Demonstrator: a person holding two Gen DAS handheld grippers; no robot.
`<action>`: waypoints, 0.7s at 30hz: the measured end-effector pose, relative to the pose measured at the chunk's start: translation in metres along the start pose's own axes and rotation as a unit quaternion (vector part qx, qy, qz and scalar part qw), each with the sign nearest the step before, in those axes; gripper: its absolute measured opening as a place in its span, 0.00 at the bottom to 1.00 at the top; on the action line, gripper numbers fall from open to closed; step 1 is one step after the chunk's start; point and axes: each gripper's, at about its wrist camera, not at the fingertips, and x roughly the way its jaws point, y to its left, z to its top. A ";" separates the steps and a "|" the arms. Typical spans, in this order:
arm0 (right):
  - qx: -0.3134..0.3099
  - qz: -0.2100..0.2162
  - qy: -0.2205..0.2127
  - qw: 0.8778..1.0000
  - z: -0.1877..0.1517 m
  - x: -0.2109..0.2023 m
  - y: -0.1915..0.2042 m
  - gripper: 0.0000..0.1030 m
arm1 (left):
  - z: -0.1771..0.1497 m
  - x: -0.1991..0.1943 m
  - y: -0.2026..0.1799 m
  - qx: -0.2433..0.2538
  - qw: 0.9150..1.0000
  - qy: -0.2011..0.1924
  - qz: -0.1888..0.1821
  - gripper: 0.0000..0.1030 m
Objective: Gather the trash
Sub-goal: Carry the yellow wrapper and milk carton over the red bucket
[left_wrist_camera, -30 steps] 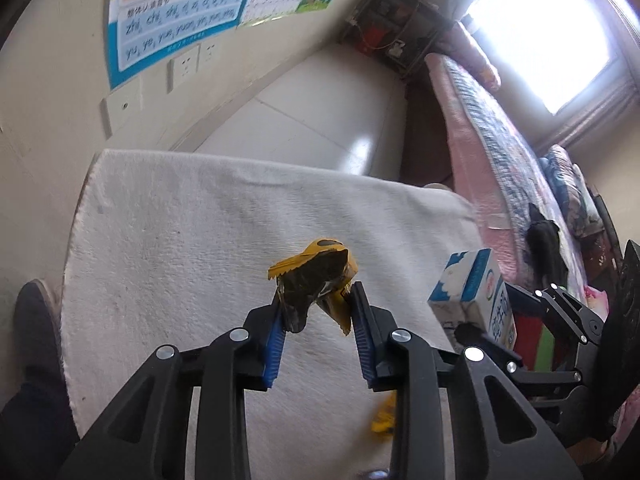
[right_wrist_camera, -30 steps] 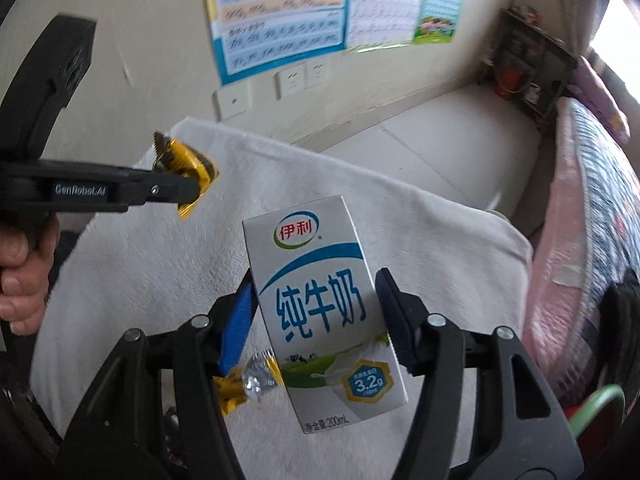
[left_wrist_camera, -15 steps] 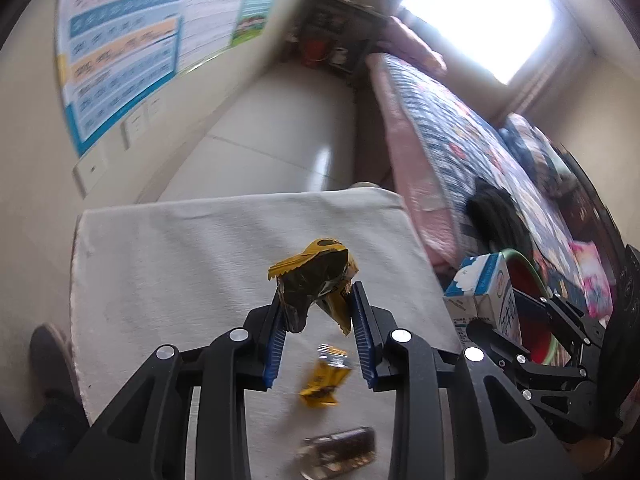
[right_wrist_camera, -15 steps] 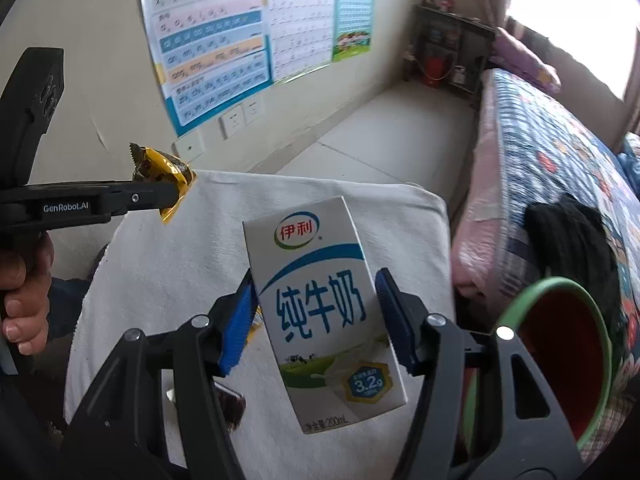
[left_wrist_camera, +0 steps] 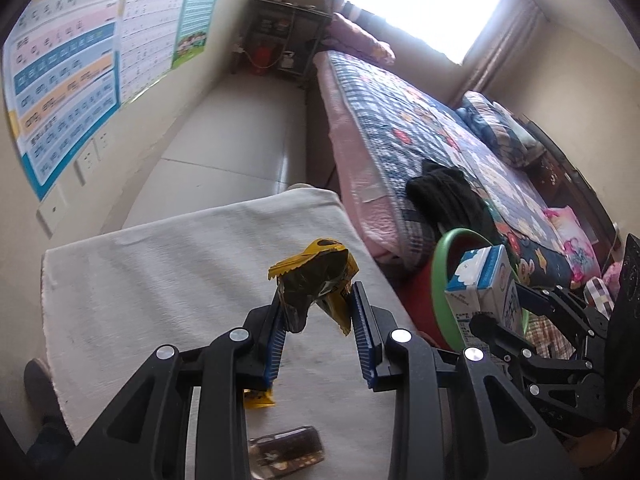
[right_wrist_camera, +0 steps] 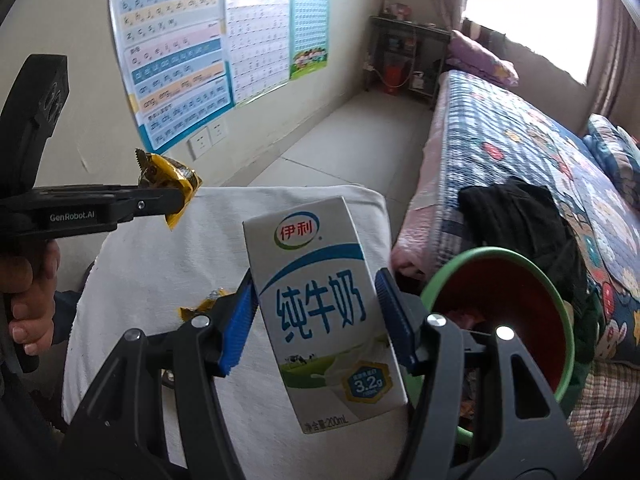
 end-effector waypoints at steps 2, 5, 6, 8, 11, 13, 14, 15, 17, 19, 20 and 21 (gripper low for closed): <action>0.009 -0.007 -0.002 1.000 -0.002 -0.004 -0.008 0.55 | 0.001 0.003 -0.009 0.008 1.000 0.003 -0.005 0.28; 0.018 -0.019 -0.004 1.000 -0.005 -0.008 -0.021 0.55 | 0.001 0.010 -0.026 0.021 1.000 0.007 -0.018 0.28; 0.021 -0.021 -0.005 1.000 -0.007 -0.009 -0.025 0.55 | 0.001 0.011 -0.030 0.023 0.999 0.008 -0.021 0.28; 0.028 -0.028 -0.006 0.999 -0.009 -0.012 -0.036 0.55 | 0.003 0.016 -0.042 0.031 0.999 0.010 -0.030 0.28; 0.041 -0.041 -0.007 0.998 -0.013 -0.016 -0.053 0.55 | 0.004 0.023 -0.057 0.041 0.998 0.013 -0.043 0.28; 0.050 -0.048 -0.005 0.998 -0.016 -0.017 -0.067 0.55 | 0.004 0.029 -0.066 0.045 0.997 0.016 -0.054 0.28; 0.055 -0.052 -0.005 0.997 -0.018 -0.018 -0.073 0.55 | 0.003 0.032 -0.070 0.047 0.997 0.018 -0.062 0.28; 0.059 -0.055 -0.004 0.997 -0.019 -0.019 -0.079 0.55 | 0.003 0.035 -0.074 0.049 0.996 0.020 -0.068 0.28; 0.069 -0.064 -0.002 0.996 -0.023 -0.020 -0.093 0.55 | 0.003 0.041 -0.082 0.051 0.995 0.023 -0.079 0.28; 0.077 -0.072 -0.001 0.994 -0.027 -0.020 -0.104 0.55 | 0.002 0.045 -0.089 0.050 0.994 0.026 -0.093 0.28; 0.083 -0.076 0.000 0.994 -0.029 -0.020 -0.111 0.55 | 0.002 0.048 -0.093 0.050 0.993 0.027 -0.100 0.28; 0.087 -0.079 0.001 0.993 -0.030 -0.020 -0.116 0.55 | 0.002 0.050 -0.097 0.051 0.993 0.028 -0.104 0.28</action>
